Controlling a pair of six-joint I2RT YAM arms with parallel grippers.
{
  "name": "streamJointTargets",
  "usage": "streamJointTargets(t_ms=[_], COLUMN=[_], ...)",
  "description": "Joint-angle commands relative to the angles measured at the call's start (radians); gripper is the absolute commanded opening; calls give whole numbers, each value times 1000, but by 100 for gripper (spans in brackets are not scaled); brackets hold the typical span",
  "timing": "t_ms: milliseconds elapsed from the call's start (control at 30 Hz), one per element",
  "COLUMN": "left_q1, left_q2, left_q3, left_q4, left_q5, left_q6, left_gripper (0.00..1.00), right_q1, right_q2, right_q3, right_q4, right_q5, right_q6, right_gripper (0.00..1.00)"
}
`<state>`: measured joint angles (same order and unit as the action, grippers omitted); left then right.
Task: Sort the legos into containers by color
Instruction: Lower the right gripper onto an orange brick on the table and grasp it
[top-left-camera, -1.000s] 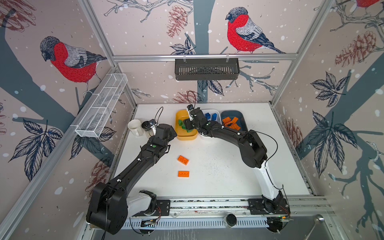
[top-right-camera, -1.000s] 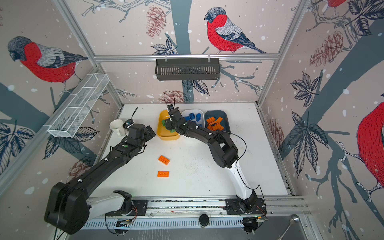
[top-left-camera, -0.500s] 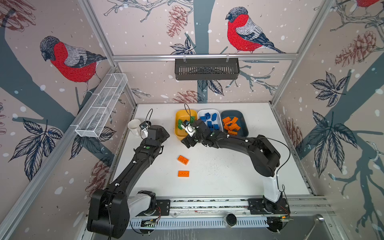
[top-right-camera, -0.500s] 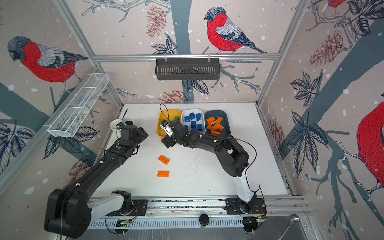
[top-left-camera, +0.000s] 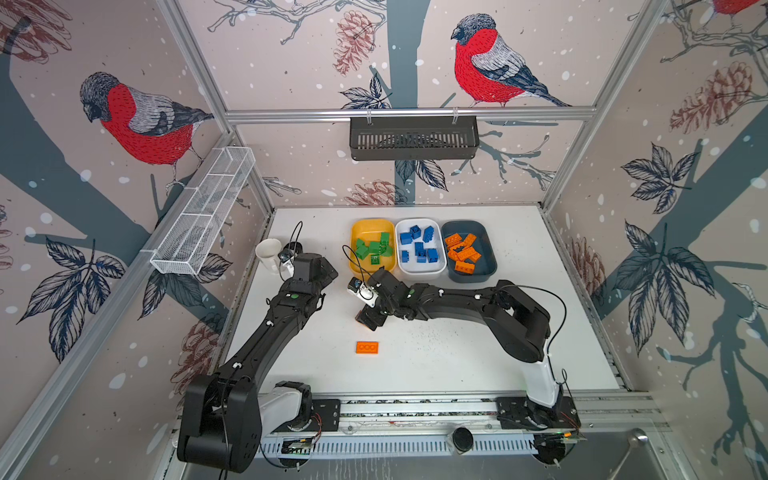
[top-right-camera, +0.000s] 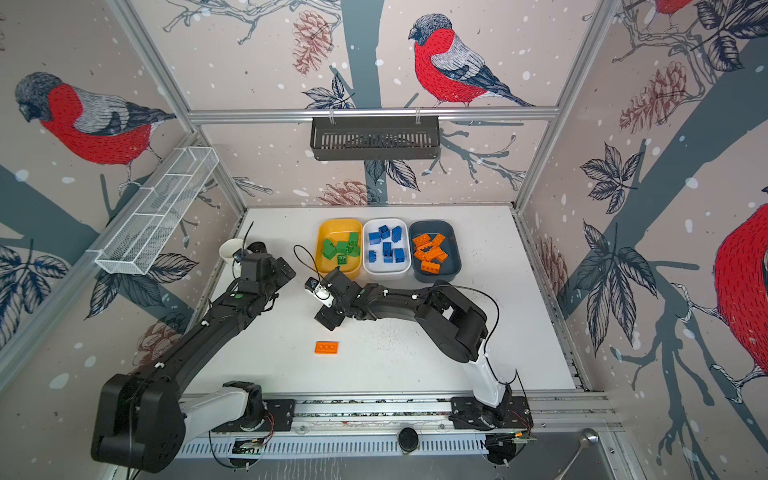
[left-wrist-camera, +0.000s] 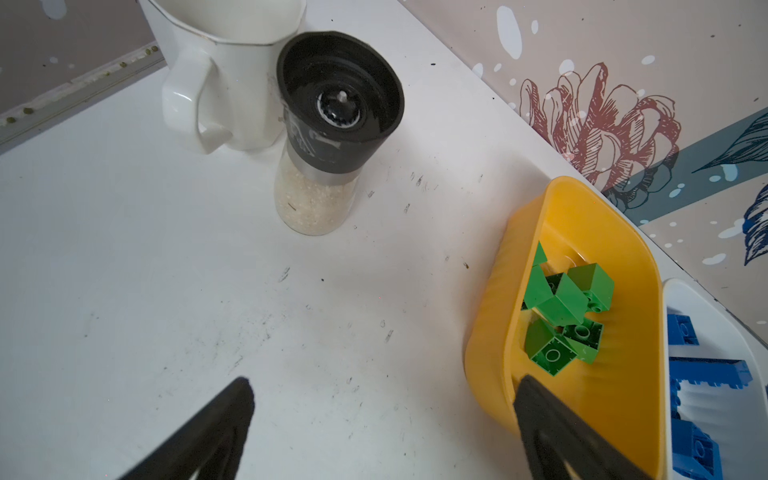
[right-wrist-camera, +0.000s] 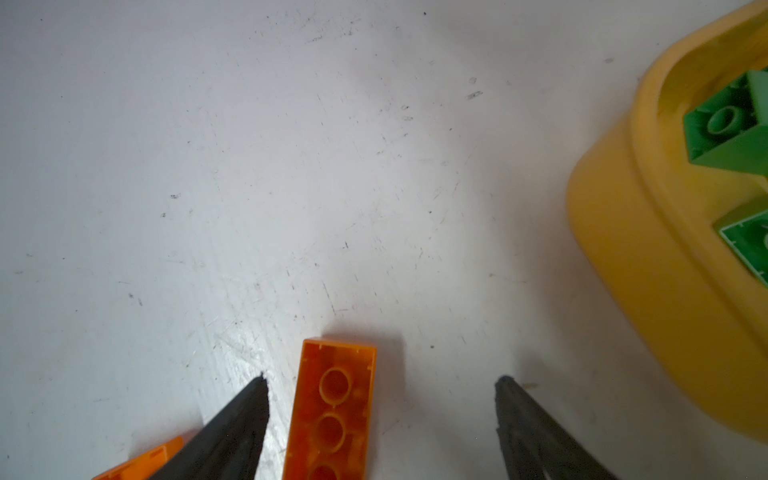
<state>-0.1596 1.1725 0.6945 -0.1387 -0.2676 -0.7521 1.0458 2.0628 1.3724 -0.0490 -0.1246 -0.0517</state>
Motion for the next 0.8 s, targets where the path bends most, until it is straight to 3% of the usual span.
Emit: streamJointTargets(t_ms=[0, 233, 400, 767], left_q1=[3, 7, 8, 8], left_q2=[10, 13, 13, 16], left_q3=[4, 8, 3, -6], left_q4=[39, 37, 34, 43], left_q5=[21, 23, 22, 72], left_q6=[-10, -1, -1, 5], left_gripper=[98, 98, 98, 98], right_q1=[13, 41, 52, 42], right_q2=[21, 64, 89, 80], right_q3=[20, 51, 63, 60], right_q4=[-18, -69, -71, -100], right_q5=[9, 20, 91, 70], right_q6=[-2, -29, -22, -41], right_gripper=[84, 76, 67, 36])
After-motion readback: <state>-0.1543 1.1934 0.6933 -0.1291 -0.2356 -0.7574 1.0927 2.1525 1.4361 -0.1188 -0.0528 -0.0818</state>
